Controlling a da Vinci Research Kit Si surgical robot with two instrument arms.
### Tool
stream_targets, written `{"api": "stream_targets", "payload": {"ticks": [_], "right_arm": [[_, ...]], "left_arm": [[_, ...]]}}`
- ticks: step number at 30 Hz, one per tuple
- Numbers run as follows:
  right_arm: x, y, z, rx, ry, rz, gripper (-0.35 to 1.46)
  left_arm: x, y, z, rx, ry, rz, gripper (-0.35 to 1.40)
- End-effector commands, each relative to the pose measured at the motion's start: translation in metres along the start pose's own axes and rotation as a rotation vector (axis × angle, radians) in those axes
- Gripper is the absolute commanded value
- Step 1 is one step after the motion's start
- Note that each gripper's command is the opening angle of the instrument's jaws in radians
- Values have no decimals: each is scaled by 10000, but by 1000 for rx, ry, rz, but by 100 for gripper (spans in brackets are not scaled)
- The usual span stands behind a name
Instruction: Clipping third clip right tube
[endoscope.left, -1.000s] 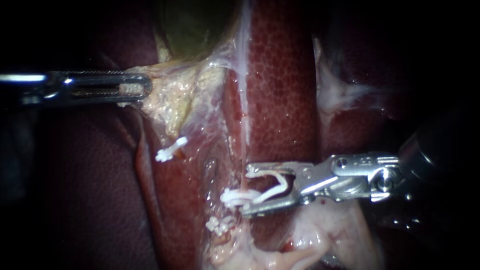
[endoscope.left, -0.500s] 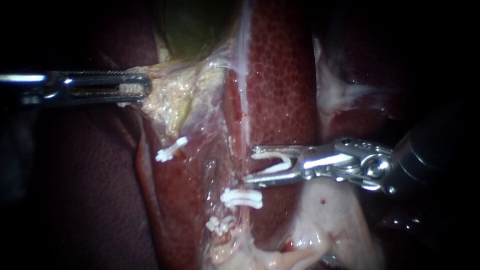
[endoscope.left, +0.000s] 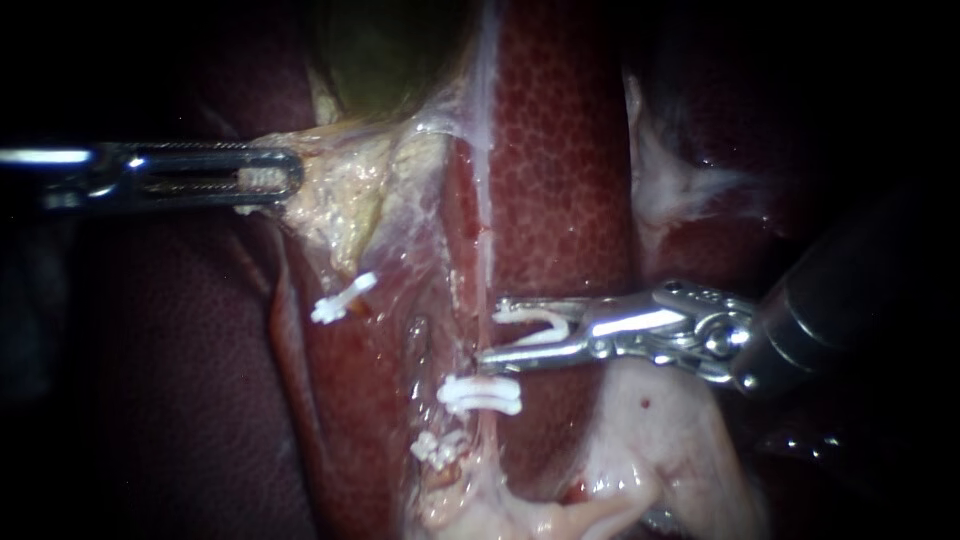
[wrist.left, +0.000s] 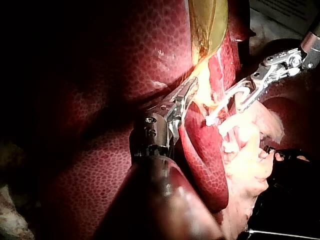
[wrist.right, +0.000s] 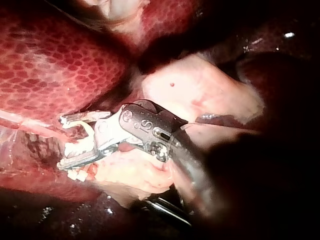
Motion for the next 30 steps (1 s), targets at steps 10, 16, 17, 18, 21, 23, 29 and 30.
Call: {"api": "stream_targets", "payload": {"ticks": [10,16,17,18,21,23,29,30], "right_arm": [[0,2,15,33,12,38,55],[-3,3,28,45,3,46,55],[-4,3,30,45,3,45,55],[-4,3,31,45,3,45,55],[-4,3,35,48,5,44,55],[-4,3,37,52,6,50,55],[-4,3,39,56,7,61,54],[-4,3,39,55,7,61,54]], "left_arm": [[1,0,1,0,0,0,-8],[1,0,1,3,1,0,-8],[1,0,1,3,1,0,-8],[1,0,1,3,1,0,-8],[1,0,1,3,1,0,-8],[1,0,1,3,1,0,-8],[1,0,1,3,1,0,-8],[1,0,1,3,1,0,-8]]}}
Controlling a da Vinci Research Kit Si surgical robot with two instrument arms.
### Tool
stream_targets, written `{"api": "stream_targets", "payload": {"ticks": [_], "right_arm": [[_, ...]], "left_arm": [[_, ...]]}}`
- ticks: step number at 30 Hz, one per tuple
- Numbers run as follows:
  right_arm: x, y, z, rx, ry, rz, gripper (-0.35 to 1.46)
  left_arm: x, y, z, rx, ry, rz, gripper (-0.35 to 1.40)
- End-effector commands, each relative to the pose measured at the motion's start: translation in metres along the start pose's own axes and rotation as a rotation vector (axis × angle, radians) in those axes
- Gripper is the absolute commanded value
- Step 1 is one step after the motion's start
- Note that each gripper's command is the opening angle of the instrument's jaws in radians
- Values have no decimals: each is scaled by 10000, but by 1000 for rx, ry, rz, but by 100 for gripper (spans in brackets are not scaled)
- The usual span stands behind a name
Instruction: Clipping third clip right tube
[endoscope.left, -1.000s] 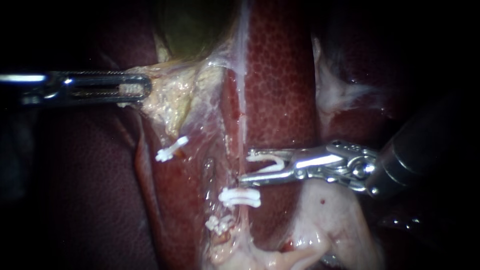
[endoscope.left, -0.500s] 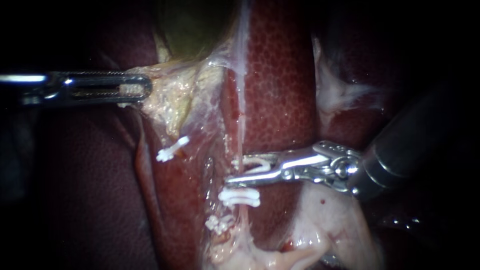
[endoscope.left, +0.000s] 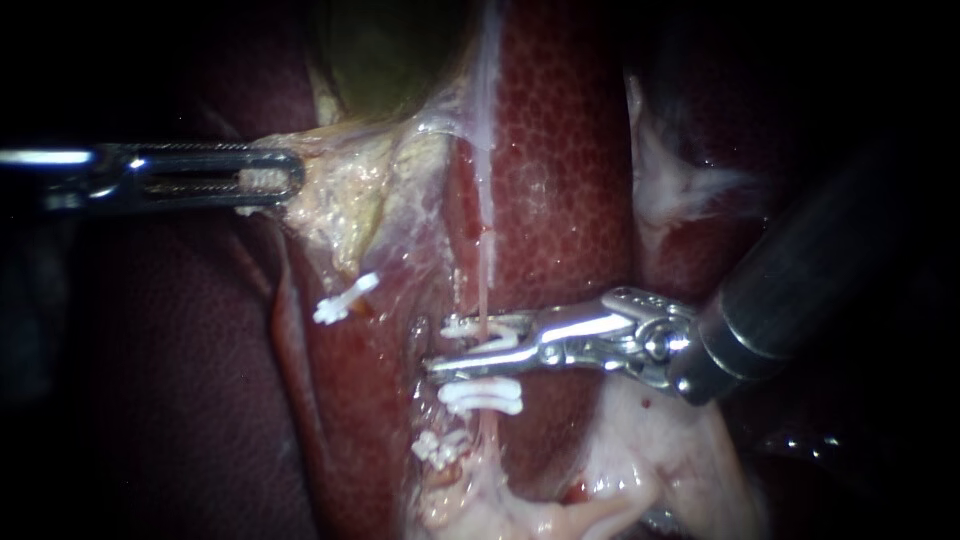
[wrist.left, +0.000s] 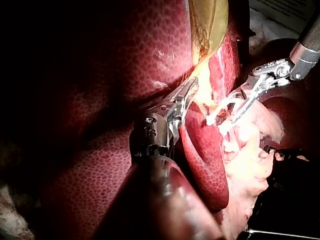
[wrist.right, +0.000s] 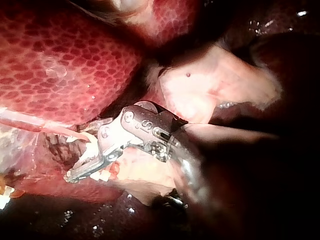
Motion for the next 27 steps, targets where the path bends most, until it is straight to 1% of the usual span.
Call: {"api": "stream_targets", "payload": {"ticks": [1,9,16,19,20,21,22,24,27], "right_arm": [[0,0,0,-1,0,-1,53],[-2,1,0,-1,0,45,42],[-3,1,-2,0,0,51,20],[-3,1,-3,10,-8,57,7],[-3,1,-4,18,-14,57,-1],[-3,1,-5,27,-20,63,-15],[-3,1,-5,31,-23,63,-24],[-2,1,-7,34,-26,62,-35],[-3,0,-9,39,-26,61,-35]], "left_arm": [[0,0,0,0,0,0,-8],[0,0,0,0,0,0,-8],[0,0,0,0,0,0,-8],[0,0,0,0,0,0,-8],[0,0,0,0,0,0,-8],[0,0,0,0,0,0,-8],[0,0,0,0,0,0,-8],[0,0,0,0,0,0,-8],[0,0,0,0,0,0,-8]]}}
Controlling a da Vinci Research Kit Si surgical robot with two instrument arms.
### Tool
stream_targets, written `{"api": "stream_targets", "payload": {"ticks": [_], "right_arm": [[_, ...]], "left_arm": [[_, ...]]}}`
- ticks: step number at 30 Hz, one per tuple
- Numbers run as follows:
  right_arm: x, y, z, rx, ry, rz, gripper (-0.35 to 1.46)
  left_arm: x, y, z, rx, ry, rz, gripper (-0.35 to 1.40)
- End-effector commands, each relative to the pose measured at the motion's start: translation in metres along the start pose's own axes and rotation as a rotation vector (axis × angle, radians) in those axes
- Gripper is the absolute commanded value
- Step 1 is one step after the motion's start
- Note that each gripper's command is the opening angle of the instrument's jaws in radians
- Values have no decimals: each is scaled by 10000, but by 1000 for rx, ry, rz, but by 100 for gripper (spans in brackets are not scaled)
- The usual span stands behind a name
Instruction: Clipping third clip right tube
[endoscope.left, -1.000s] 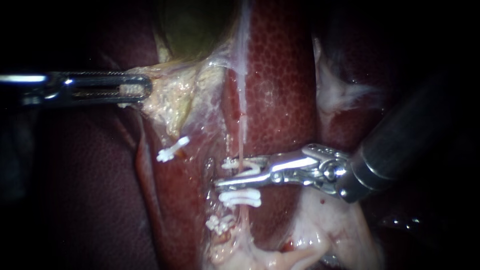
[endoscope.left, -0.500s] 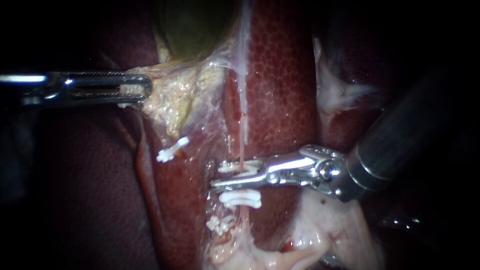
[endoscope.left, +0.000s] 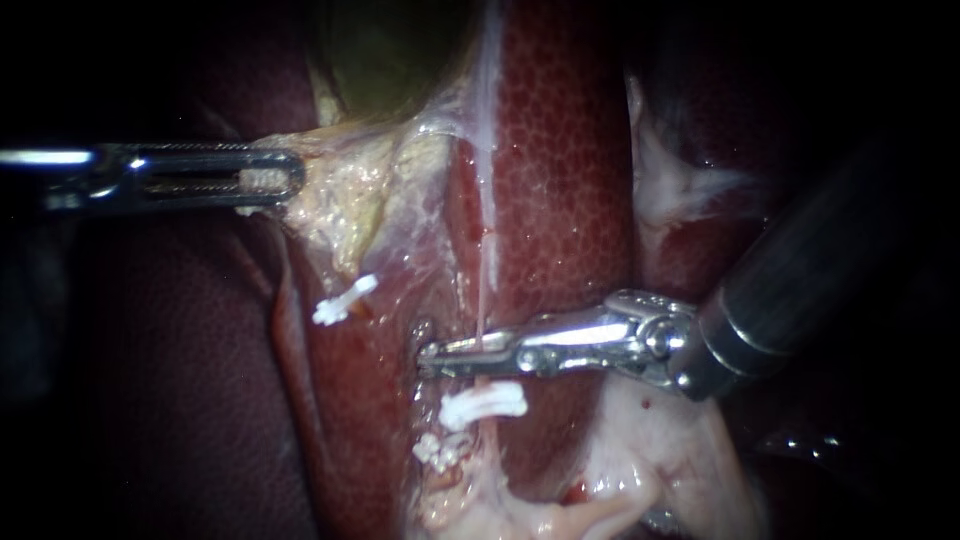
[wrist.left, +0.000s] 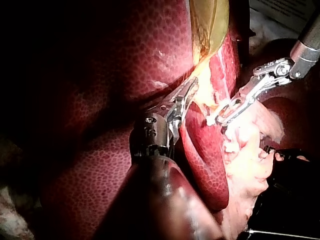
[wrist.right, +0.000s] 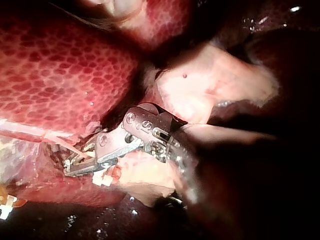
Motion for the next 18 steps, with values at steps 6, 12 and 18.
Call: {"api": "stream_targets", "payload": {"ticks": [6,12,18], "right_arm": [[0,1,-2,1,1,-1,-35],[0,1,-3,2,1,-1,-35],[0,1,-3,3,0,-1,-35]], "left_arm": [[0,0,0,0,0,0,-8],[0,0,0,0,0,0,-8],[0,0,0,0,0,0,-8]]}}
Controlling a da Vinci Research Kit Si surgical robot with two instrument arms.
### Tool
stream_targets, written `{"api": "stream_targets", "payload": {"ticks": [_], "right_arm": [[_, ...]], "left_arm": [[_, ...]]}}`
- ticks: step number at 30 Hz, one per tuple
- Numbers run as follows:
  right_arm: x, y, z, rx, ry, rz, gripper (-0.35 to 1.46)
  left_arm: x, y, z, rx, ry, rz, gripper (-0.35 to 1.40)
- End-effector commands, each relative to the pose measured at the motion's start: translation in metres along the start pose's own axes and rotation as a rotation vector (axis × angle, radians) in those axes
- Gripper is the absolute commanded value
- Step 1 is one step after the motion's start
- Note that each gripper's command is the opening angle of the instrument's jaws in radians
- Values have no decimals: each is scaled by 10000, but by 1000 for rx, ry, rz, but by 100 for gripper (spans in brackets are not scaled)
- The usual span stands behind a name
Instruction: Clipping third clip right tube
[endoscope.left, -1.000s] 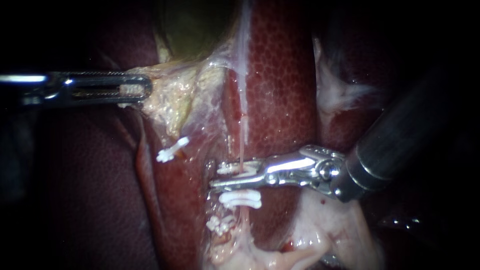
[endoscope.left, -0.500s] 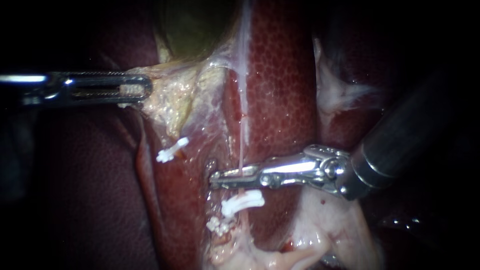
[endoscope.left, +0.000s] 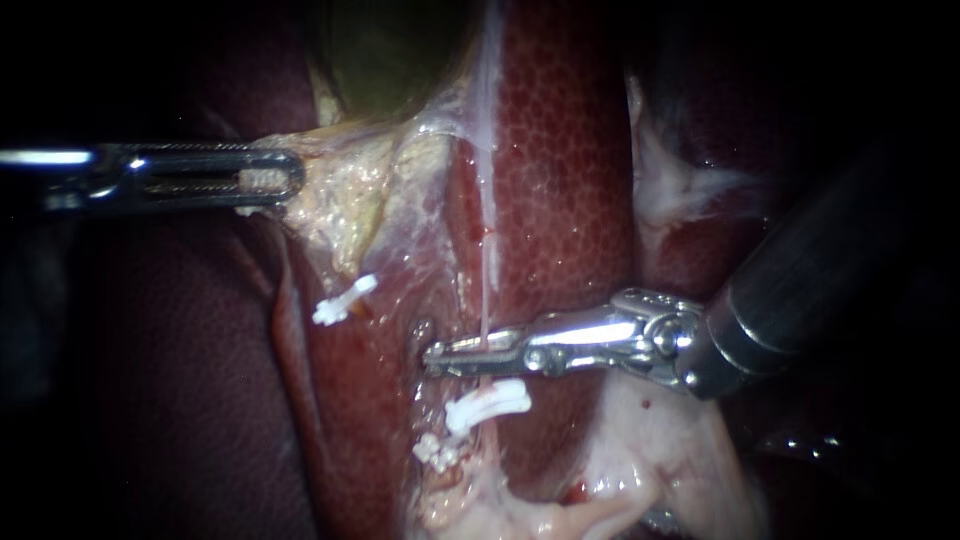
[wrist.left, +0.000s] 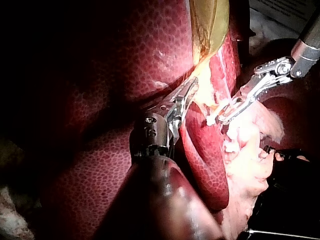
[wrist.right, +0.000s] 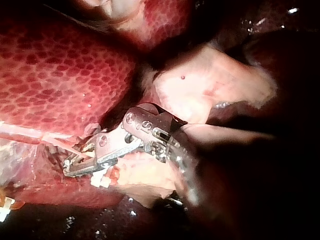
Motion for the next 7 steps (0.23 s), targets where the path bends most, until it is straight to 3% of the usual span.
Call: {"api": "stream_targets", "payload": {"ticks": [1,7], "right_arm": [[0,0,0,0,0,0,-35],[0,0,0,1,0,0,-35]], "left_arm": [[0,0,0,0,0,0,-8],[0,0,0,0,0,0,-8]]}}
